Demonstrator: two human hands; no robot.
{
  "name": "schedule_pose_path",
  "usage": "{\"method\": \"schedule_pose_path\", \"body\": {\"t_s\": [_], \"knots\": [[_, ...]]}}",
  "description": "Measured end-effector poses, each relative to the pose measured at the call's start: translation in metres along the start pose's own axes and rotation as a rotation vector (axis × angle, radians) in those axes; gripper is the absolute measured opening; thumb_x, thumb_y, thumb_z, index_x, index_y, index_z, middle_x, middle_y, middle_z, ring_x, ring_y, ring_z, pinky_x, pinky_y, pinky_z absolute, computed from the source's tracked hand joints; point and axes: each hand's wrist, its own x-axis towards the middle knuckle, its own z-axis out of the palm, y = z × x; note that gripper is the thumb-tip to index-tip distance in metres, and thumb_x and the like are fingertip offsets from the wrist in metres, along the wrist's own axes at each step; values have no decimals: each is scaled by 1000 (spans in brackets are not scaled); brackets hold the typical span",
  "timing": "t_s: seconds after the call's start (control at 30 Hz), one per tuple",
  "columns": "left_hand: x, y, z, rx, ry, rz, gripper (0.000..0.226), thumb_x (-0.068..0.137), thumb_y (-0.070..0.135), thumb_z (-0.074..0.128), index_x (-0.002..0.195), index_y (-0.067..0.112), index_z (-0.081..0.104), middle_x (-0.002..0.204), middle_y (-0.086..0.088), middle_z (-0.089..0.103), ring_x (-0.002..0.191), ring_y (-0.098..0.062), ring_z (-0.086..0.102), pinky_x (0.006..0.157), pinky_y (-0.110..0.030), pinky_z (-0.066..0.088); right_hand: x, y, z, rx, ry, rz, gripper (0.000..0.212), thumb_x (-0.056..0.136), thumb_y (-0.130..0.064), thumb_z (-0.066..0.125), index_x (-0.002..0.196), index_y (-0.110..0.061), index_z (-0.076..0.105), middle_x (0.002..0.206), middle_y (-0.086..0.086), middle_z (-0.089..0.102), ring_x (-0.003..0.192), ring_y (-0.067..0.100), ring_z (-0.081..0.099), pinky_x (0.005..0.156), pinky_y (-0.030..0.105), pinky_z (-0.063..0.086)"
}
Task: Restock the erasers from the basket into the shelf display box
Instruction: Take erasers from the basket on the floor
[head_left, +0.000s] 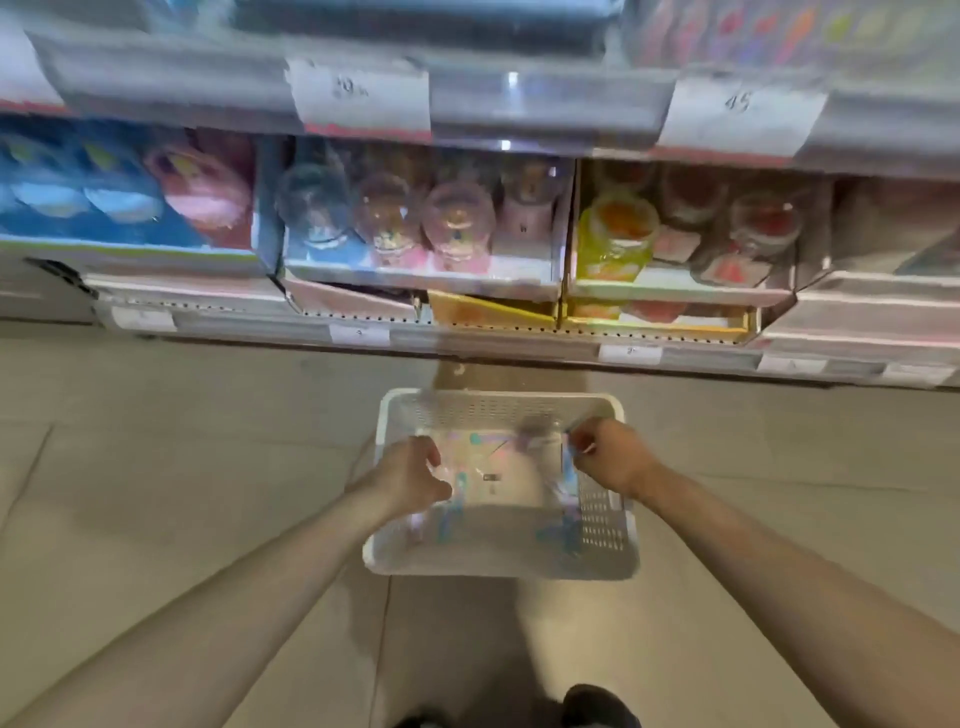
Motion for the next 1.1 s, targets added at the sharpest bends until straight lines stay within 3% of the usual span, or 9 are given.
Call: {"method": "schedule_pose_path", "body": {"t_s": [0.07, 0.13, 0.2, 0.3, 0.43, 0.53, 0.7, 0.93, 1.1], "knots": [[30, -13, 24, -1, 6, -14, 22, 70, 7, 66, 87, 13, 53, 84, -6, 59, 60, -19, 57, 51, -24, 42, 32, 12, 25, -31, -17, -15, 24, 82, -2, 52, 102, -11, 63, 104, 14, 64, 98, 27, 59, 76, 25, 43], [60, -26, 44, 31, 16, -15, 21, 69, 7, 65, 88, 9, 56, 86, -10, 62, 65, -22, 59, 54, -26, 45, 61, 19, 50, -102, -26, -41, 32, 84, -5, 53, 115, -10, 59, 116, 14, 62, 105, 31, 58, 86, 31, 47], [86, -37, 62, 81, 8, -36, 14, 67, 6, 64, 79, 6, 56, 76, -11, 63, 69, -27, 64, 57, -30, 50, 83, 24, 75, -164, -33, -79, 40, 85, -10, 56, 125, -9, 51, 129, 15, 54, 115, 34, 52, 95, 35, 44], [109, -50, 87, 106, -68, -87, 17, 66, 8, 67, 78, 4, 56, 58, -8, 55, 50, -25, 59, 45, -27, 46, 102, 28, 106, -408, -70, -104, 46, 90, -11, 45, 133, -2, 36, 139, 19, 37, 125, 36, 39, 101, 45, 38], [119, -60, 112, 208, -144, -116, 32, 74, 29, 71, 89, 3, 59, 73, -6, 60, 67, -21, 60, 65, -27, 49, 112, 29, 126, -648, -16, -66, 49, 96, -9, 27, 141, 4, 14, 145, 21, 23, 131, 37, 30, 107, 49, 31], [123, -67, 124, 211, -141, -119, 46, 76, 35, 68, 109, 4, 58, 108, -12, 64, 93, -26, 64, 73, -29, 50, 118, 28, 131, -677, 29, -58, 46, 96, -9, 25, 138, 7, 16, 142, 24, 26, 131, 36, 29, 106, 45, 34], [123, -61, 130, 298, -65, -104, 50, 80, 31, 69, 117, 2, 51, 119, -14, 60, 107, -28, 60, 84, -33, 49, 118, 25, 127, -637, -29, 61, 45, 95, -6, 31, 136, 10, 19, 141, 26, 32, 131, 36, 35, 106, 43, 37], [125, -48, 137, 339, 2, -30, 49, 83, 40, 64, 112, 2, 51, 116, -12, 59, 107, -28, 58, 79, -34, 47, 125, 27, 143, -621, -89, 36, 42, 96, -14, 31, 134, 4, 29, 138, 18, 41, 128, 29, 42, 100, 39, 40], [124, -41, 143, 366, 1, 24, 38, 77, 26, 66, 104, 2, 53, 100, -11, 58, 95, -27, 60, 66, -30, 45, 126, 29, 162, -593, -139, -13, 42, 96, -13, 34, 135, -1, 25, 137, 20, 37, 126, 33, 40, 100, 38, 40]]}}
